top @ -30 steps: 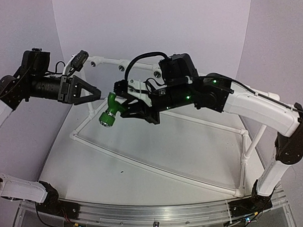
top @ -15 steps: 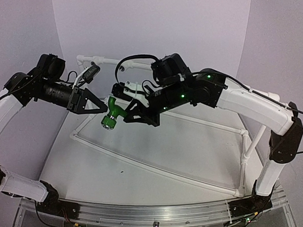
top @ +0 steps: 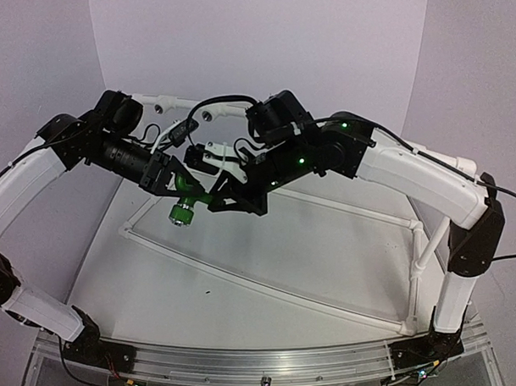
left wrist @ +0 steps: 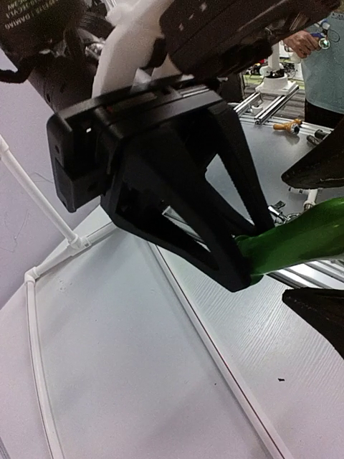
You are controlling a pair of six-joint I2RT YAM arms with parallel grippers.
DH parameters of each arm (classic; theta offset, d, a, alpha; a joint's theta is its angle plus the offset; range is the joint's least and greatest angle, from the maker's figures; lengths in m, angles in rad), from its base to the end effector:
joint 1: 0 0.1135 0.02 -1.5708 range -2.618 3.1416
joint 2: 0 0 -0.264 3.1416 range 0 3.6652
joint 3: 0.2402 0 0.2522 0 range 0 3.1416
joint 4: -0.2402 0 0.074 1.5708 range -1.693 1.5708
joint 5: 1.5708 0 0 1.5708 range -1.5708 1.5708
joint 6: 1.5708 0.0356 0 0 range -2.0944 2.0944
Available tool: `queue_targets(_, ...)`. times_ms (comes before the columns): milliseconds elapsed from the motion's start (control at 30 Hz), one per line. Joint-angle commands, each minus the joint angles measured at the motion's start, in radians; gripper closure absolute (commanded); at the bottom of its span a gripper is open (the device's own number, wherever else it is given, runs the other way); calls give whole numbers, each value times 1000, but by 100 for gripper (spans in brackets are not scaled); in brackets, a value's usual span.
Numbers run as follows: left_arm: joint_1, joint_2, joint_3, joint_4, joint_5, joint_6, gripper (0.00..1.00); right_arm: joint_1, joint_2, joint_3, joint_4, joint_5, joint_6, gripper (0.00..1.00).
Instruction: Install the water faucets
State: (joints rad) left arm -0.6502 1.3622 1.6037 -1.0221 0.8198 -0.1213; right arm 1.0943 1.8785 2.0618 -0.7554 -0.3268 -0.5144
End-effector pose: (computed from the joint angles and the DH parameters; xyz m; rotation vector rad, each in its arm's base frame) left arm 0.1901 -0.1773 0.4194 1.0387 2.1852 -1.3320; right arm 0.1827 0.3788 0.4104 -1.7058 1.3703 0.6841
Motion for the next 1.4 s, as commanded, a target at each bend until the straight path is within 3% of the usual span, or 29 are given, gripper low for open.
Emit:
queue_targets(0, -25, 24, 48, -35, -38, 44, 57, 6, 23, 68, 5, -11, 20, 100)
queue_targets(300, -46, 33, 31, -24, -30, 29, 76, 6, 38, 93, -7, 2, 33, 100)
queue_targets(433, -46, 19, 11, 9, -27, -8, 91, 7, 35, 86, -7, 5, 20, 100)
queue_targets(500, -45, 4, -7, 45, -36, -44, 99, 7, 28, 87, -7, 17, 14, 86)
queue_targets(533, -44, -5, -17, 61, -47, -58, 100, 7, 22, 86, -7, 27, 12, 74)
queue_targets(567, -43, -16, -34, 83, -71, -87, 100, 6, 14, 85, -7, 41, 11, 54)
queue_targets(667, 2, -49, -64, 128, -136, -146, 100, 7, -23, 77, -6, 106, 6, 26)
queue_targets(733, 70, -72, -86, 181, -139, -197, 100, 7, -50, 79, -5, 157, 5, 13)
queue_targets(833, 190, -113, -125, 310, -113, -287, 100, 7, -88, 91, -5, 229, -3, 3)
queue_targets(1067, 348, -131, -192, 594, -76, -518, 100, 4, -157, 119, -7, 483, -80, 2)
queue_targets(1267, 516, -144, -354, 1027, -7, -859, 100, -38, -216, 52, 9, 670, -180, 2)
queue_targets(1367, 542, -132, -366, 1099, -12, -881, 100, -73, -187, 84, 13, 750, -213, 2)
